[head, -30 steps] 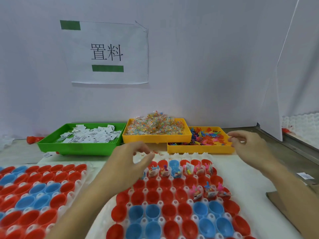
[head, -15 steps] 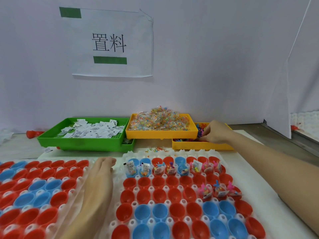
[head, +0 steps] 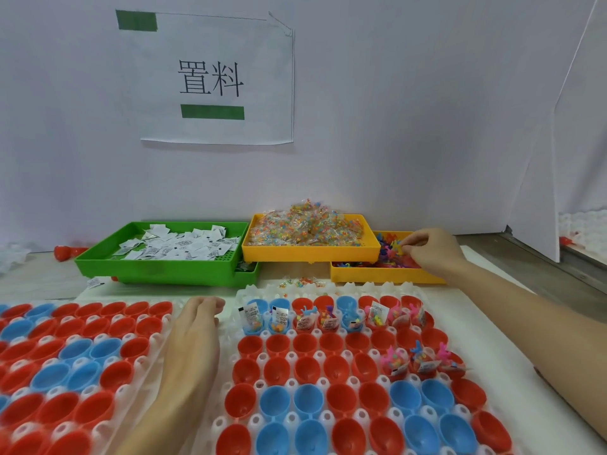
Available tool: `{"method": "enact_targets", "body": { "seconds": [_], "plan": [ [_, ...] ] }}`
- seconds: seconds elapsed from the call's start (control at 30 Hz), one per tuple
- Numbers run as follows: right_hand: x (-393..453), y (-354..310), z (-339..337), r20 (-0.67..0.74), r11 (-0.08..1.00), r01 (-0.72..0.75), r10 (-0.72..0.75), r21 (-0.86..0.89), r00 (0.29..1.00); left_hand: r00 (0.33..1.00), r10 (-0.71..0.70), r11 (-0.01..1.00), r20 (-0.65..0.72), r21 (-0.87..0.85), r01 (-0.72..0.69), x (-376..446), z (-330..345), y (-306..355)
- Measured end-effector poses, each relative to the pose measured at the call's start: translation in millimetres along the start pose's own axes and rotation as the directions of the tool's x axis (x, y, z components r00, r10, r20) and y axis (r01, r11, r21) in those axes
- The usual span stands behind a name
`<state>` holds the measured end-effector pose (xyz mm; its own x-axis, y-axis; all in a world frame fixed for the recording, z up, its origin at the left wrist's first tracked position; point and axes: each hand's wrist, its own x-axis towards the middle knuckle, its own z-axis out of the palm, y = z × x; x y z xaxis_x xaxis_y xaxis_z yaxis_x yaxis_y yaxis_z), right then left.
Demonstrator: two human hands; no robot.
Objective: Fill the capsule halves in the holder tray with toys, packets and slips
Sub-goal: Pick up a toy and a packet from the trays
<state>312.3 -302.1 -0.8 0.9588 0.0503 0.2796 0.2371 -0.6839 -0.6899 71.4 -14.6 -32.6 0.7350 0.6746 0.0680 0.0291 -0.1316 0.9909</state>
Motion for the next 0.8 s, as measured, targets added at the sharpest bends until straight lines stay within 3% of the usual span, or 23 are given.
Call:
{"method": "enact_targets", "body": {
  "seconds": [0.23,0.43,0.6,0.7,0.8],
  "plan": [
    [-17.9,-9.9,-17.7,-0.158,0.944,0.022,0.032,0.328,0.987,1.0,0.018,1.0,0.002,0.026,-0.018,0.0,-2.5,1.2],
    [-76.7,-42.4,-35.4,-0.014,0.854,0.057,-0.059,0.517,0.998,0.997,0.072,0.997,0.006,0.036,-0.072,-5.3,-5.1,8.2],
    [-142.3,-68.0,-40.6,0.12,0.859,0.227,-0.313,0.459,0.942,0.995,0.1,0.992,0.023,0.07,-0.101,-14.3,-5.7,8.1],
    [-164.5,-72.9,-35.2,0.232,0.879,0.276,-0.383,0.388,0.894,0.995,0.088,0.993,0.035,0.078,-0.091,-16.7,-4.8,7.6],
    [-171.3,-73.6,-31.5,0.258,0.891,0.351,-0.425,0.288,0.868,0.995,0.096,0.991,0.033,0.092,-0.099,-17.4,-4.7,6.5]
  ]
}}
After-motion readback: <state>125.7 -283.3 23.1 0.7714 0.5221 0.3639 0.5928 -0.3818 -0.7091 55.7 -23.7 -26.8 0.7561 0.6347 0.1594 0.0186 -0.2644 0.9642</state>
